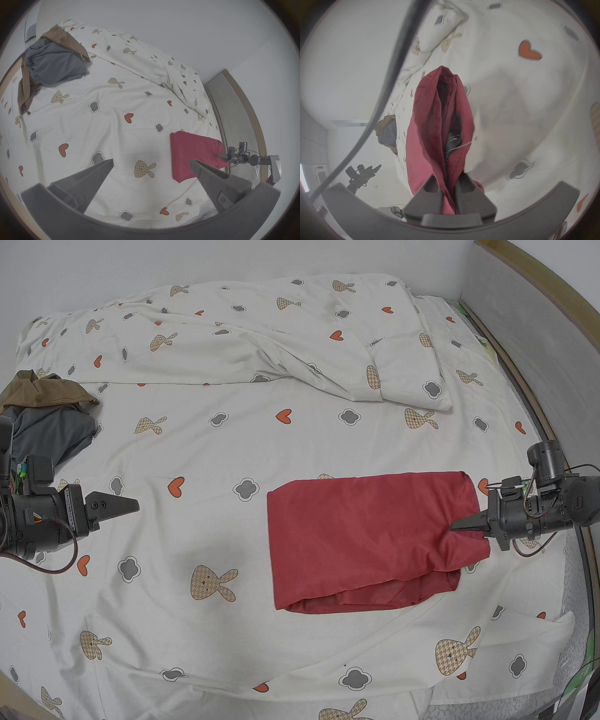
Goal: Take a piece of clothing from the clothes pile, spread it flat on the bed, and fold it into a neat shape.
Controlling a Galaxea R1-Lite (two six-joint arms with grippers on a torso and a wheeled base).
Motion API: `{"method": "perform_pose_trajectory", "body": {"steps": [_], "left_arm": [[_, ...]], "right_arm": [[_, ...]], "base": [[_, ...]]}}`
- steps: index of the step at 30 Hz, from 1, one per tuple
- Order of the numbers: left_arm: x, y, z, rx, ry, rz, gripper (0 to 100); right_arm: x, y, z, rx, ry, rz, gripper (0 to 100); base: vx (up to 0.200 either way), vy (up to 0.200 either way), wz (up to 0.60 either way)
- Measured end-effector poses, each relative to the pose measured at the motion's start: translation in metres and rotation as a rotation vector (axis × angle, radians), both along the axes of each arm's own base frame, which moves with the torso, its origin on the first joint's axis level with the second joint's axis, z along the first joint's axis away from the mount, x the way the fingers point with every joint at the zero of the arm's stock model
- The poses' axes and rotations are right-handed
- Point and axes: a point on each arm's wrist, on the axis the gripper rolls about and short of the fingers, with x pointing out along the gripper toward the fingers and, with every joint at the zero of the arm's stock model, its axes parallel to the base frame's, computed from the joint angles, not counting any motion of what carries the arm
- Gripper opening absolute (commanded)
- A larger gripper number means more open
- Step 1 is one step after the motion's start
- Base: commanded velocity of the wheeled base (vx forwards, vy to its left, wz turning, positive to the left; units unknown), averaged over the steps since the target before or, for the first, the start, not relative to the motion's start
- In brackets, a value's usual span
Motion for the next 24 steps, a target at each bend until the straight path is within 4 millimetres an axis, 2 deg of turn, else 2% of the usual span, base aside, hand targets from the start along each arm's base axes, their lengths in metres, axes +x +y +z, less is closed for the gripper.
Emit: {"method": "perform_pose_trajectory", "body": {"steps": [7, 19, 24], "left_arm": [[0.000, 0.000, 0.000, 0.000, 0.002, -0.001, 100], [0.003, 0.000, -0.002, 0.000, 0.012, -0.001, 100], [0.004, 0.000, -0.004, 0.001, 0.019, -0.001, 100]], "right_arm": [[-0.009, -0.038, 0.018, -0.054, -0.046, -0.072, 0], [-0.033, -0.123, 0.020, -0.162, -0.067, -0.265, 0], [-0.044, -0.151, 0.021, -0.190, -0.062, -0.338, 0]], "base": [[0.000, 0.000, 0.00], [0.000, 0.000, 0.00], [0.000, 0.000, 0.00]]}}
